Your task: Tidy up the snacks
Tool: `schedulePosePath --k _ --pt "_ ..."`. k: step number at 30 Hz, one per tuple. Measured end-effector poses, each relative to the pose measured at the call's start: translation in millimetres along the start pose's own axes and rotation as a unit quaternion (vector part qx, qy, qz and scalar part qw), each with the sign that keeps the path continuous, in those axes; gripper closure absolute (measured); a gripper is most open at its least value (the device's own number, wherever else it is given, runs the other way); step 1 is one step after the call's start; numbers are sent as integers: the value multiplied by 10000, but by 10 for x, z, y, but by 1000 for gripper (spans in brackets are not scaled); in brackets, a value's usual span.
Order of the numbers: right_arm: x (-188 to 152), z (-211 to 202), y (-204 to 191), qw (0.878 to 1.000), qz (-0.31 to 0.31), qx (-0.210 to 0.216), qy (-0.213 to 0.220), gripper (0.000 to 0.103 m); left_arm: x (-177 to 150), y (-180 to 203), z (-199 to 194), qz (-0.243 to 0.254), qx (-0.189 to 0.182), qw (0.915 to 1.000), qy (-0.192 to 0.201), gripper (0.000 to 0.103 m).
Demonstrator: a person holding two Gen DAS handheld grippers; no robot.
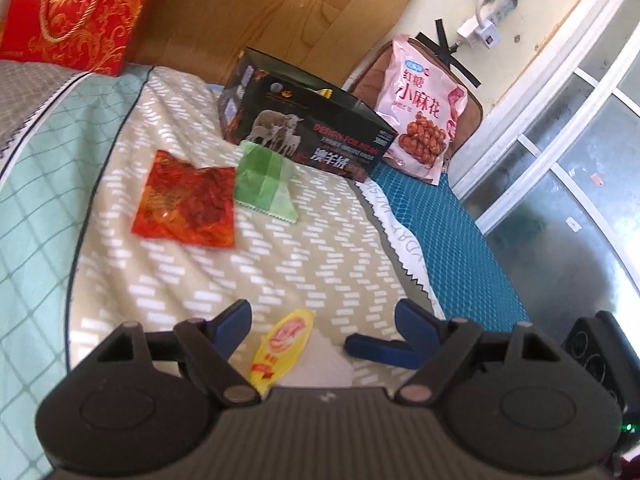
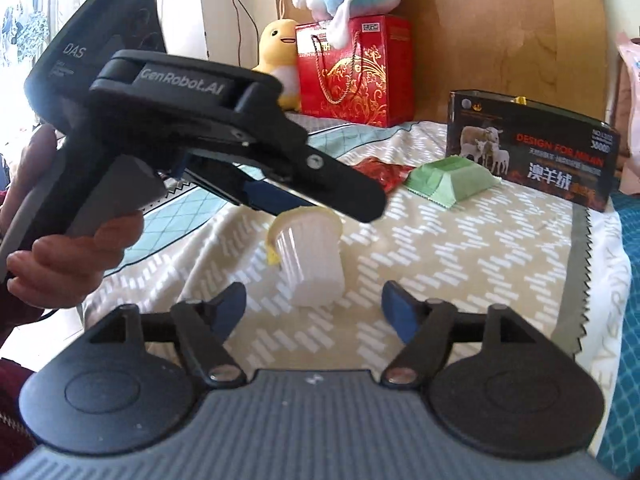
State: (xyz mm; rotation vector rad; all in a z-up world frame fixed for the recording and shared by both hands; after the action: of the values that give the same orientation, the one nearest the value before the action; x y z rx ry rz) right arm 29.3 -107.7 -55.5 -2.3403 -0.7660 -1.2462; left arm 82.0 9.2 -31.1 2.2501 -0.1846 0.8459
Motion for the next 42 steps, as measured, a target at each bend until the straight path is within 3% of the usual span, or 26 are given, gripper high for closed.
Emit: schedulePosePath --k 2,5,8,13,19,42 --pt "14 32 12 10000 1 -60 -20 21 -34 -33 -32 -57 24 10000 11 22" --pt "8 60 -3 9998 -76 -134 -103 6 -76 -79 -56 -133 76 9999 15 22" --pt "-1 75 -3 9998 -75 -124 -156 0 -93 -108 -77 -195 71 9998 35 22" --pt "-2 72 18 9998 40 -109 -137 0 -77 -116 -98 -227 6 9997 81 19" --pt "-33 134 -93 9976 -423 -501 -236 0 -80 -130 -100 -268 -65 9995 134 13" --pt "-25 104 -58 9985 -218 -477 -141 0 -81 -201 -119 -408 -200 9989 149 10"
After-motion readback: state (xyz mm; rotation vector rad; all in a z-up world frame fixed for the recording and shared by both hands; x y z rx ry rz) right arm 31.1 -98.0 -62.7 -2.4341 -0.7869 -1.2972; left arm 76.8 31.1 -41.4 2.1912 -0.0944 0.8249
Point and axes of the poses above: each gripper's, at about its wrist camera, not at the fingertips, and z roughly the way its jaws point, y to its right, x to its top, the point moved 8 cm from there along z, roughly the way its jaws point, and after that the axes turned 5 degrees about -x, right-handed, at the moved point
